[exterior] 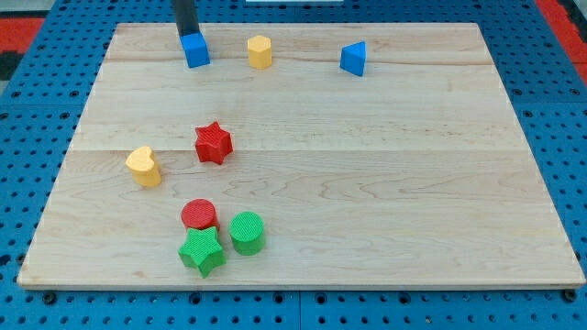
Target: Move the yellow heart towards the left top
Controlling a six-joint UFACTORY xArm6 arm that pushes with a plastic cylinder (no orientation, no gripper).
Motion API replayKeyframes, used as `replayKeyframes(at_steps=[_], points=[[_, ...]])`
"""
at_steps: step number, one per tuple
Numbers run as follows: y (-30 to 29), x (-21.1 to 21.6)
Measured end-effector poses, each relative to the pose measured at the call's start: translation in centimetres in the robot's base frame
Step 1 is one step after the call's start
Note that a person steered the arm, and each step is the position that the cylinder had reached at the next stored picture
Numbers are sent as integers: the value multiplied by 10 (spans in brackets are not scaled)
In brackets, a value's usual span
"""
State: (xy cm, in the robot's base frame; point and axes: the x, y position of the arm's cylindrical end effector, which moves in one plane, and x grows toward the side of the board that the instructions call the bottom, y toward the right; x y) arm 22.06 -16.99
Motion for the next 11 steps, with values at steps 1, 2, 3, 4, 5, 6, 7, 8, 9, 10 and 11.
replayKeyframes(at_steps=[1, 2, 3, 4, 5, 6, 7, 8, 9, 10, 11], points=[[-51, 11], [-132, 76], [-127, 155], [-103, 243], [-44, 276], [20, 257], [60, 252], [26, 206], [-43, 196], [-42, 218], [-33, 184]])
